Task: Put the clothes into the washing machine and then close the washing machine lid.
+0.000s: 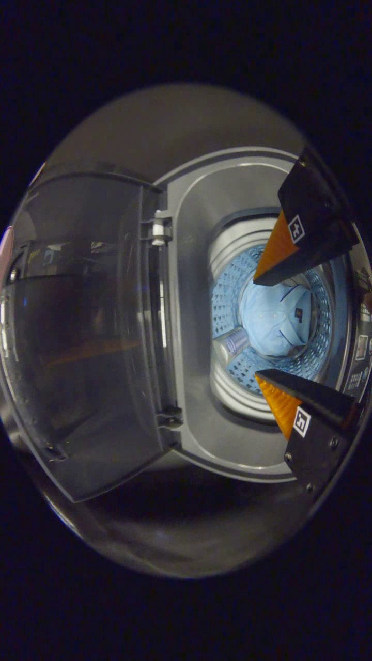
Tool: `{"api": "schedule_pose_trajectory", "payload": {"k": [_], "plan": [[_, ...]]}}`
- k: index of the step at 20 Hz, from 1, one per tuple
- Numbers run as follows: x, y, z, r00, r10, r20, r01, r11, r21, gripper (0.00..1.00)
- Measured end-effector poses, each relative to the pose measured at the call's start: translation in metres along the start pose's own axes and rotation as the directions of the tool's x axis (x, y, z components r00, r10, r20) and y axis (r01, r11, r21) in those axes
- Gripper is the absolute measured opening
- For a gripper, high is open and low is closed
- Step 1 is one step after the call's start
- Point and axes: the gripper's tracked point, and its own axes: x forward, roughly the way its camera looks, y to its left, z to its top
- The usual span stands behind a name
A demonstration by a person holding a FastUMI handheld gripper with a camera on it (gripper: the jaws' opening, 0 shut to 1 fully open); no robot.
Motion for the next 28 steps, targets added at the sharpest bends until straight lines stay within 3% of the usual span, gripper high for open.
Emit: {"api": "schedule_pose_trajectory", "payload": {"k": [7,9,15,17,21,24,28], "plan": [[-0.070,0.007,0.096,0.973,-0.070,0.221,0.076,0.997,-0.017,0.99],[-0.093,0.013,0.126,0.958,-0.057,0.279,0.061,0.998,-0.004,0.98],[-0.132,0.027,0.207,0.894,-0.061,0.443,0.083,0.996,-0.031,0.97],[-0.142,0.026,0.236,0.855,-0.067,0.515,0.088,0.996,-0.017,0.97],[-0.143,0.020,0.288,0.774,-0.083,0.627,0.080,0.996,0.033,0.97],[-0.123,0.026,0.300,0.751,-0.055,0.658,0.049,0.998,0.028,0.97],[-0.107,0.026,0.306,0.711,-0.080,0.698,0.092,0.996,0.021,0.97]]}}
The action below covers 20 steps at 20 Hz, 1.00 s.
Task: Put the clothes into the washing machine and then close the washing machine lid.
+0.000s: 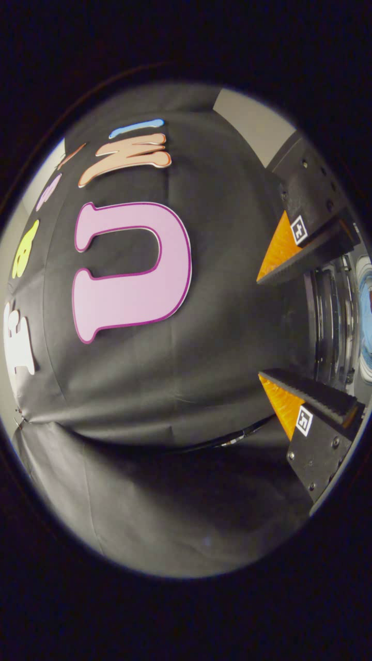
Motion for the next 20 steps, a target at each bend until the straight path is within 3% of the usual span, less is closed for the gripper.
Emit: {"api": "schedule_pose_trajectory", "payload": {"k": [3,6,11,20], "plan": [[0.021,0.007,-0.025,1.000,0.010,-0.015,-0.010,1.000,0.006,0.97],[0.028,-0.002,-0.040,0.999,-0.039,-0.022,0.037,0.995,-0.097,0.97],[0.022,-0.004,-0.035,0.994,-0.038,0.105,0.043,0.998,-0.045,0.98],[-0.008,-0.006,-0.039,0.994,-0.034,0.103,0.039,0.998,-0.053,0.98]]}}
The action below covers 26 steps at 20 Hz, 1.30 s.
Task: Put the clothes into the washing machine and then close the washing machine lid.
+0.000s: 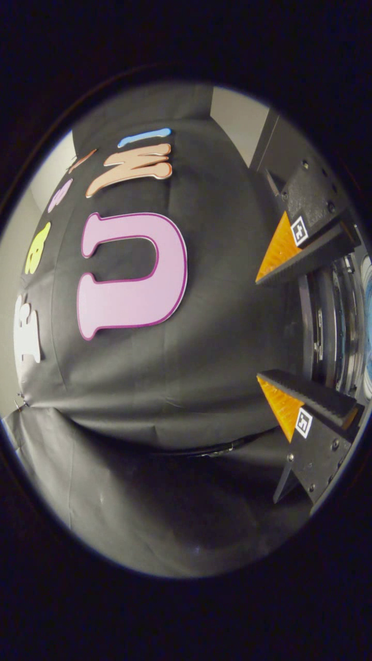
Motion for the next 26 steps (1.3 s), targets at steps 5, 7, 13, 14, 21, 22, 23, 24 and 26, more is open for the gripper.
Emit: {"api": "schedule_pose_trajectory", "payload": {"k": [5,7,13,14,21,22,23,24,26], "plan": [[-0.016,0.000,0.001,1.000,0.003,0.031,-0.003,1.000,0.002,0.98],[-0.022,0.000,-0.001,0.999,0.005,0.044,-0.005,1.000,0.001,0.98],[-0.036,-0.001,-0.001,0.997,0.005,0.074,-0.005,1.000,0.000,0.98],[-0.040,0.000,-0.001,0.996,0.005,0.086,-0.005,1.000,0.001,0.98],[-0.048,-0.002,-0.005,0.992,0.005,0.123,-0.005,1.000,0.001,0.98],[-0.048,-0.002,-0.003,0.991,0.006,0.131,-0.006,1.000,0.001,0.97],[-0.049,-0.002,-0.003,0.991,0.007,0.130,-0.007,1.000,0.004,0.97],[-0.050,-0.002,-0.004,0.992,0.008,0.129,-0.008,1.000,0.001,0.97],[-0.051,-0.002,-0.004,0.992,0.005,0.126,-0.005,1.000,0.005,0.98]]}}
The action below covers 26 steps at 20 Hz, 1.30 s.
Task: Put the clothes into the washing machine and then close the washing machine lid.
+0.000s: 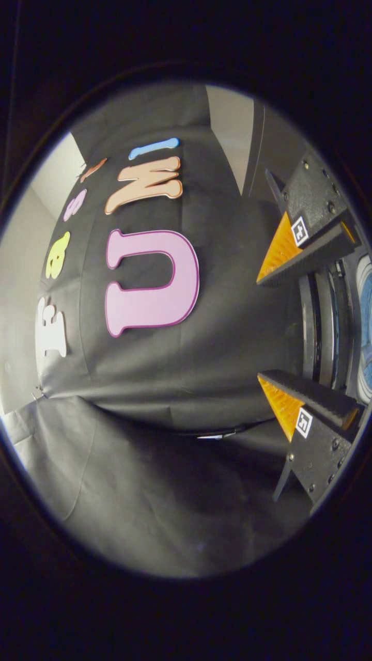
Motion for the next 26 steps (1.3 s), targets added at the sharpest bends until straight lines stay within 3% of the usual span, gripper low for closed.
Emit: {"api": "schedule_pose_trajectory", "payload": {"k": [22,26], "plan": [[-0.002,-0.002,-0.003,1.000,0.003,0.011,-0.003,1.000,0.017,0.97],[-0.003,0.002,-0.024,0.991,0.010,-0.134,-0.001,0.998,0.066,0.96]]}}
